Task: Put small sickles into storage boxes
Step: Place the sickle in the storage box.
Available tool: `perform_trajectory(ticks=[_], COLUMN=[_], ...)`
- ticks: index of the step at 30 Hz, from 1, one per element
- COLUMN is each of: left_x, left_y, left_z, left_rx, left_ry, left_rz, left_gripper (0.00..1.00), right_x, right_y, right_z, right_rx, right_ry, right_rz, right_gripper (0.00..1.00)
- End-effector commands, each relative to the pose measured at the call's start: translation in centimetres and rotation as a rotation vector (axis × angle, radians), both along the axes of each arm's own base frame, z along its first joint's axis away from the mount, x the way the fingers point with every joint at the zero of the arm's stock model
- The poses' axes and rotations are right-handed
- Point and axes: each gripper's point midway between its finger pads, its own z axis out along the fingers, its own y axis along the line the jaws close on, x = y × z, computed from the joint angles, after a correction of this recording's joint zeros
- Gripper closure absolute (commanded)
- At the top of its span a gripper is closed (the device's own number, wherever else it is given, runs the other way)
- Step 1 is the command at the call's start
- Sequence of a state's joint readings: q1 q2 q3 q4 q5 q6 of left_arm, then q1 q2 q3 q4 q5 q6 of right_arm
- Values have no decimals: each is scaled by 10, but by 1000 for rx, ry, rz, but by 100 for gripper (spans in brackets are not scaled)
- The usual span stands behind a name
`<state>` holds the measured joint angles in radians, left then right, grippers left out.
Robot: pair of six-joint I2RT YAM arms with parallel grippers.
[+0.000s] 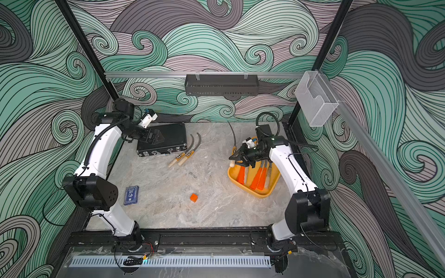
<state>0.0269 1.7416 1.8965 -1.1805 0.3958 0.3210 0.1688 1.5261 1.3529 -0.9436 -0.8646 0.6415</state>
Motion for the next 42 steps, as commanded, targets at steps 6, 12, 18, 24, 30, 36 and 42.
perform_trajectory(ticks=[6, 12, 18, 24, 30, 36, 42], left_x=[12, 15, 10, -4, -7, -7, -4], left_y=[-9, -17, -21, -29, -36, -44, -53], left_z=[8, 1, -4, -14, -16, -19, -22], left_rx=[-49, -100, -110, -80, -109, -112, -114], left_ry=[-39, -7, 1, 12, 19, 29, 31], left_rz=[-19, -34, -51, -107, -118, -144, -159], left_gripper=[2, 3, 3, 3, 3, 3, 3], right_x=[22, 19, 14, 15, 6, -6, -7], right_y=[9, 8, 0, -18, -26, -39, -52], right_z=[22, 21, 17, 15, 11, 7, 4], right_rx=[118, 193, 248, 230, 218, 206, 200], right_ry=[-31, -9, 14, 0, -7, -18, -36], right_rz=[-8, -21, -45, -107, -131, -177, -238], right_gripper=[100, 100, 100, 100, 100, 100, 100])
